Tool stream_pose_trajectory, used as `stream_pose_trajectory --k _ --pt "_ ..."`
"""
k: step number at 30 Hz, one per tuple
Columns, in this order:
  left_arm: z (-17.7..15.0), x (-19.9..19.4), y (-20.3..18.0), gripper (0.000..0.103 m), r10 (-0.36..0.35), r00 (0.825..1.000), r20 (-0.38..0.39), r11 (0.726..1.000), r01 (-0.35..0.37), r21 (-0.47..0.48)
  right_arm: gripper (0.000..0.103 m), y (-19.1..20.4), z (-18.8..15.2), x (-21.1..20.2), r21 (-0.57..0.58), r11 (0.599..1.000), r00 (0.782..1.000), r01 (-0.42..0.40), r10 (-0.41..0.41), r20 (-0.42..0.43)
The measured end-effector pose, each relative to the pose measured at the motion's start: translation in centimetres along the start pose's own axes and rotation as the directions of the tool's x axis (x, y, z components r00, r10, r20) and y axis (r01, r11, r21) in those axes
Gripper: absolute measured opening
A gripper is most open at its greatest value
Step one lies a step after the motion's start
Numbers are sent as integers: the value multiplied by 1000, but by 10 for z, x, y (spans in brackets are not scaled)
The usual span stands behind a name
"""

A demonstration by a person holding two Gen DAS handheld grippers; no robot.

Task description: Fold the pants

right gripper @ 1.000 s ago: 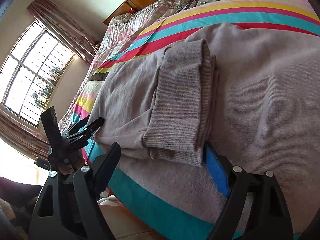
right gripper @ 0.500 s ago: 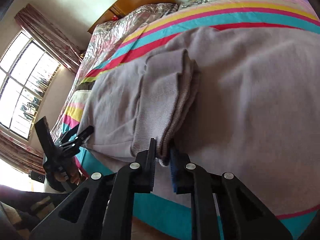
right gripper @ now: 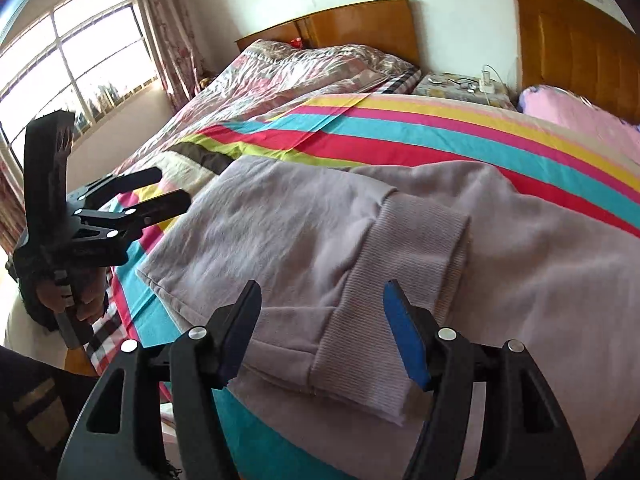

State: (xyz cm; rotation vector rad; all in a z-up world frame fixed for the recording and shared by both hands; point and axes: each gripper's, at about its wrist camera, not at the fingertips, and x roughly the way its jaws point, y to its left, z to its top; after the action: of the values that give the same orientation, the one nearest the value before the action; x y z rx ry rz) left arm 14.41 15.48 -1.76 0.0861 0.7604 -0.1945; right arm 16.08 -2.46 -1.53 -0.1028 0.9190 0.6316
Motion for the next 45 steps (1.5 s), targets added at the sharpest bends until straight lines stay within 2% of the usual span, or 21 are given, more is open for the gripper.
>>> stream_pose_trajectory --k 2,4,5,7,9,12,15,17,19,21,24,26,29,34,37,39,43,45 --pt "-16 19 -8 101 -20 998 -64 1000 21 7 64 17 -11 15 -104 994 998 40 -45 -43" --pt "-36 30 -14 101 27 996 -87 998 -21 63 65 20 -25 14 -165 984 998 60 -65 -24" --pt "-42 30 -15 101 35 997 -75 996 -29 86 65 19 -28 13 -173 984 998 52 -58 -32" --pt "-41 29 -11 101 10 996 -87 998 -4 68 65 12 -30 9 -163 986 998 22 -30 -50" --pt "-27 25 -9 101 11 992 -124 999 -4 54 64 2 -24 3 -139 990 998 -24 15 -68" --pt "13 4 -9 101 -65 997 -37 997 66 30 64 -14 0 -12 -130 991 1000 -7 8 6" --pt "51 14 -21 101 -61 998 23 995 59 82 64 -24 29 -6 -175 985 999 17 -7 54" --pt "64 48 -27 101 -66 997 -37 993 70 98 64 -31 42 14 -199 980 999 -15 22 33" --pt "64 86 -26 101 -11 991 -132 996 22 86 64 -35 45 37 -233 972 1000 7 -11 -16" --pt "52 110 -20 101 21 982 -188 997 -7 72 63 -40 40 48 -243 970 999 1 -14 -49" --pt "41 109 -12 102 -18 990 -142 999 23 35 64 -46 36 40 -213 977 999 -34 27 -36" --pt "41 110 -9 102 -9 991 -132 1000 11 15 63 -46 40 36 -202 979 999 -28 21 -36" --pt "41 112 -11 102 14 992 -129 1000 -12 16 67 -43 50 27 -207 978 1000 4 -1 16" --pt "43 111 -6 102 -2 992 -124 1000 1 -5 76 -57 54 49 -234 970 996 66 -78 -43" --pt "42 110 -7 102 3 992 -122 1000 -3 -1 76 -74 55 46 -155 982 992 111 -120 -48" --pt "42 110 -6 102 -5 993 -121 1000 4 -7 76 -84 52 40 -89 992 995 90 -94 -36" --pt "42 111 -7 102 0 992 -125 1000 0 -2 78 -85 47 49 -100 990 991 97 -105 -80" --pt "42 111 -8 102 3 992 -125 1000 -3 -1 82 -92 50 51 -52 994 989 94 -99 -107"
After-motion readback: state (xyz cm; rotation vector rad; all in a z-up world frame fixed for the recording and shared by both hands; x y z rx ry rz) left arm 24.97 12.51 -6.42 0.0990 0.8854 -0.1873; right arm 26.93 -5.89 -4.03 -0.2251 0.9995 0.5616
